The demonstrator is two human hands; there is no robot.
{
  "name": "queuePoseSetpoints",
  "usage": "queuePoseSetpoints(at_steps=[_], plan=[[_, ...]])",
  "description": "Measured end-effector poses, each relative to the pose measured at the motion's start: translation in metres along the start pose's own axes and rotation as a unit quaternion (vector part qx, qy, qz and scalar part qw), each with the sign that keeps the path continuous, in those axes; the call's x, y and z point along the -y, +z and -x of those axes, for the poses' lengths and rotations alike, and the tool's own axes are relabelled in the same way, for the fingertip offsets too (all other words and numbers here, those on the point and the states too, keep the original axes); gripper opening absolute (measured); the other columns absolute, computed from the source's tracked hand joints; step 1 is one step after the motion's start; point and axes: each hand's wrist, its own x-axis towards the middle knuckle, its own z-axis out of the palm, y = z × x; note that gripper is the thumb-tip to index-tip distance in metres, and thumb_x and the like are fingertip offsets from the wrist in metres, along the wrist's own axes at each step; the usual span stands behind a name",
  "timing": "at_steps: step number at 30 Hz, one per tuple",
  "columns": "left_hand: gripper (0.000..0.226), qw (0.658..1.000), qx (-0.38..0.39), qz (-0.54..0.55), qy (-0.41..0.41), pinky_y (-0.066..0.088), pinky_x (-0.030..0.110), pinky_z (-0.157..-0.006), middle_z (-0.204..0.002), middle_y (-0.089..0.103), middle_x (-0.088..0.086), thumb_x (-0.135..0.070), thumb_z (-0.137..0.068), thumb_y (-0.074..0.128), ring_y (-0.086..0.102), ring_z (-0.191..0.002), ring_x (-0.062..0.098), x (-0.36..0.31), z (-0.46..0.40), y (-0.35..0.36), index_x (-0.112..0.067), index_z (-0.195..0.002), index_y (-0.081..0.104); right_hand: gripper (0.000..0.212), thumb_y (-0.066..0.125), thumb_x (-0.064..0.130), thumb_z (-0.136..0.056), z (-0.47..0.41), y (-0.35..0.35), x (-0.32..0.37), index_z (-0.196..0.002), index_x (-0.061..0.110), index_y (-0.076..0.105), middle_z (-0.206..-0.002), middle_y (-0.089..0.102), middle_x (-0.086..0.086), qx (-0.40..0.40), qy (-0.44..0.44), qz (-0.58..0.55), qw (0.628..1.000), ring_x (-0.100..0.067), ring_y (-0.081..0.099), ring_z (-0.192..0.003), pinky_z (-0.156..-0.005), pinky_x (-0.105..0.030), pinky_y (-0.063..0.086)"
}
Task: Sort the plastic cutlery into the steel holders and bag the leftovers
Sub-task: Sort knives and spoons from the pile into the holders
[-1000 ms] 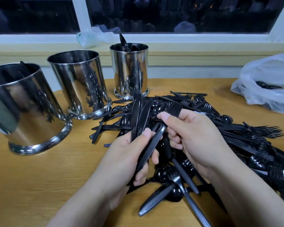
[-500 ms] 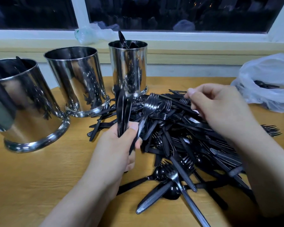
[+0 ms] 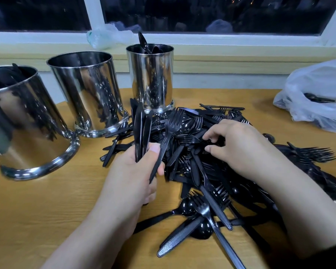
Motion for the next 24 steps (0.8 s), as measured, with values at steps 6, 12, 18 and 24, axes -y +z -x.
queuePoseSetpoints(at_steps=[6,12,18,24], plan=[[0.039,1.000,0.004,-0.013,-0.007,0.022,0.023,-0.040,-0.049,0.038,-0.003,-0.040,-0.104,0.052,0.025,-0.042,0.013,-0.002,0.003,0.001,-0.009,-0.080,0.054,0.006,0.068,0.030,-0.095,0.004,0.001,0.002,-0.098,0.029,0.073,-0.092,0.059,0.015,-0.037,-0.010,-0.027,0.999,0.006,0.047,-0.072,-0.065,-0.004,0.034],[0.038,1.000,0.006,-0.008,-0.007,0.023,0.023,-0.039,-0.047,0.044,-0.008,-0.040,-0.104,0.051,0.028,-0.041,0.011,-0.004,0.005,0.003,-0.007,-0.085,0.053,0.006,0.068,0.029,-0.095,0.006,0.004,0.005,-0.093,0.028,0.074,-0.098,0.058,0.015,-0.112,-0.046,-0.081,0.989,-0.005,0.049,-0.099,-0.086,-0.023,0.036],[0.042,1.000,0.014,-0.024,0.003,0.025,0.024,-0.039,-0.049,0.043,-0.004,-0.046,-0.101,0.053,0.028,-0.040,0.012,-0.003,0.002,0.002,-0.008,-0.082,0.054,0.014,0.068,0.018,-0.094,0.009,-0.003,0.012,-0.085,0.029,0.068,-0.090,0.071,0.012,-0.254,-0.075,-0.289,0.920,-0.001,0.064,-0.089,-0.081,-0.018,0.048],[0.045,0.999,0.018,-0.028,-0.003,0.025,0.022,-0.038,-0.048,0.033,0.002,-0.045,-0.101,0.054,0.026,-0.038,0.013,0.002,-0.001,0.002,-0.007,-0.077,0.054,0.020,0.049,0.018,-0.101,0.011,-0.009,0.019,-0.088,0.032,0.054,-0.079,0.076,-0.007,-0.242,-0.083,-0.487,0.835,-0.032,0.074,-0.085,-0.088,-0.049,0.057]])
